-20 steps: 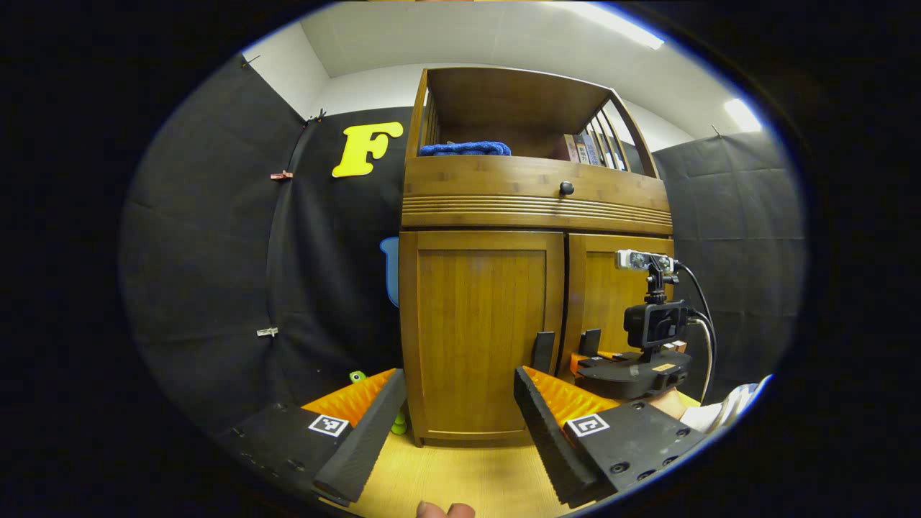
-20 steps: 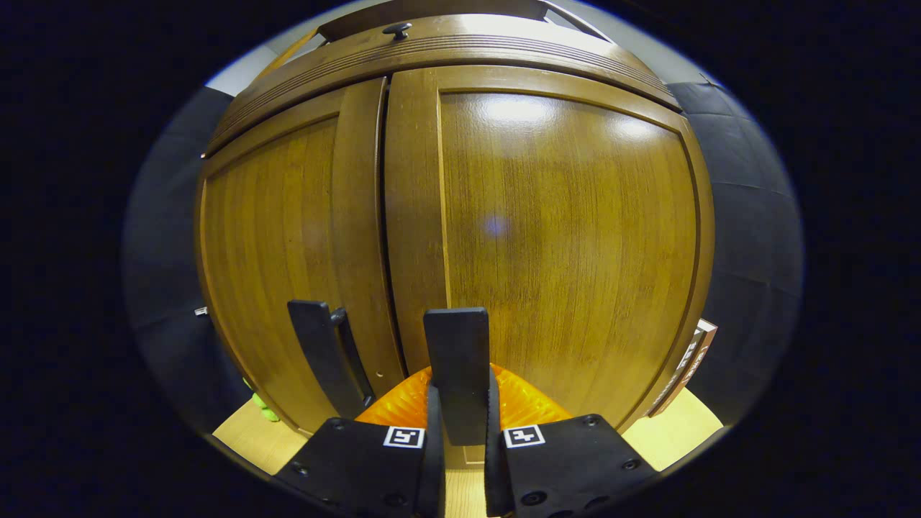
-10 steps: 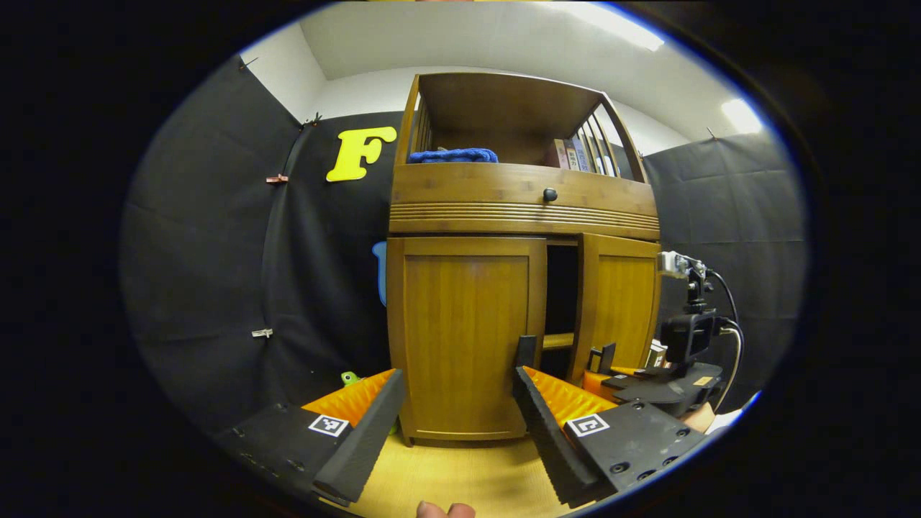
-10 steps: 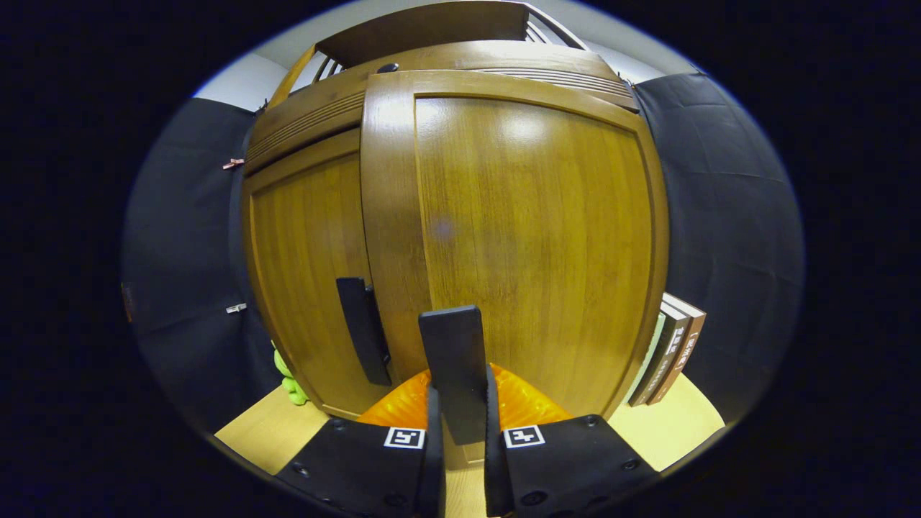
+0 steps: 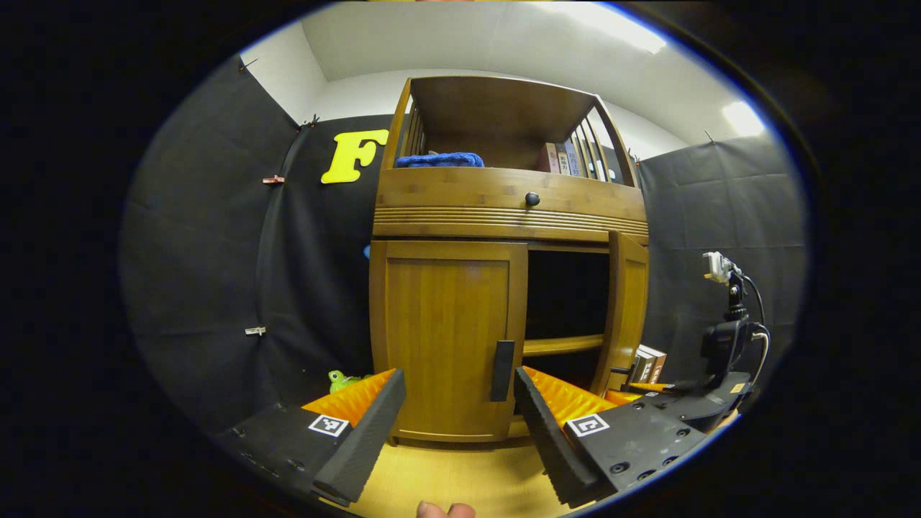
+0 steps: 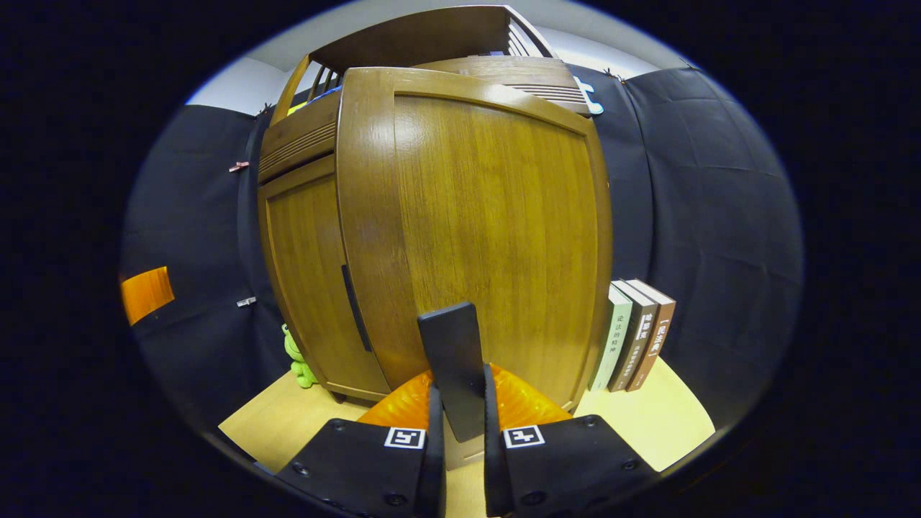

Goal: Open the right door of the double-door shoe cabinet with the right hand, and open the left door with the left hand.

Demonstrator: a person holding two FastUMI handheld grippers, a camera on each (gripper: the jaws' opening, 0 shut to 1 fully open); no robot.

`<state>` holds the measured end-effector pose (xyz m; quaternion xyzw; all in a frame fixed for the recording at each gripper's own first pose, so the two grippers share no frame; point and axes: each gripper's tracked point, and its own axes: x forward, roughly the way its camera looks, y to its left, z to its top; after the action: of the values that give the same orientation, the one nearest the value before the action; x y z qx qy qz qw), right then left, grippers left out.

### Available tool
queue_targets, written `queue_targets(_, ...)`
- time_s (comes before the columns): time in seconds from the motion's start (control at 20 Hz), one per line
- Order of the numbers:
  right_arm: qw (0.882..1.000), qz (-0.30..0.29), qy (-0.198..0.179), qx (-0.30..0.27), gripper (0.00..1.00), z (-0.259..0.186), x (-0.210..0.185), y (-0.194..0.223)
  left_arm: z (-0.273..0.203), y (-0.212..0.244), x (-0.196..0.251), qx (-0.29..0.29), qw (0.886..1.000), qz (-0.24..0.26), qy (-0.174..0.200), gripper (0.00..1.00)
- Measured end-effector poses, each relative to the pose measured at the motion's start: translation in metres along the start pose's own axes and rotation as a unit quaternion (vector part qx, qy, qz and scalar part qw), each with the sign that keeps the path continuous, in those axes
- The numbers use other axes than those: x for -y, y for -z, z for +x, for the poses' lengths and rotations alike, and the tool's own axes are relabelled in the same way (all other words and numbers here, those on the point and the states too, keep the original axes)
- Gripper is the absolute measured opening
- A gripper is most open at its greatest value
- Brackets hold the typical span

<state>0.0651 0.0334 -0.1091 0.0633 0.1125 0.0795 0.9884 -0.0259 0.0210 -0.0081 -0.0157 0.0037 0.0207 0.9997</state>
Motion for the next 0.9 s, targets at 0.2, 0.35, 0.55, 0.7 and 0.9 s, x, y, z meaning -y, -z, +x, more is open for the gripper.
queue_targets(0.2, 1.000, 0.008, 0.006, -0.004, 0.25, -0.022, 0.020, 0.001, 0.006, -0.003, 0.019, 0.001, 1.000, -0.008, 0.009, 0.92)
queue_targets(0.35, 1.000, 0.003, 0.005, -0.005, 0.25, -0.034, 0.032, 0.001, 0.012, -0.004, 0.034, 0.000, 1.000, -0.011, 0.016, 0.94)
queue_targets(0.55, 1.000, 0.007, 0.000, -0.004, 0.24, -0.048, 0.048, 0.000, 0.020, -0.003, 0.051, -0.002, 1.000, -0.006, 0.026, 0.94)
queue_targets(0.7, 1.000, 0.005, 0.011, -0.001, 0.24, -0.058, 0.067, 0.000, 0.023, -0.001, 0.063, -0.002, 1.000, -0.005, 0.030, 0.94)
queue_targets(0.9, 1.000, 0.016, 0.026, -0.006, 0.24, -0.071, 0.092, 0.001, 0.026, -0.001, 0.075, -0.003, 0.999, -0.004, 0.036, 0.92)
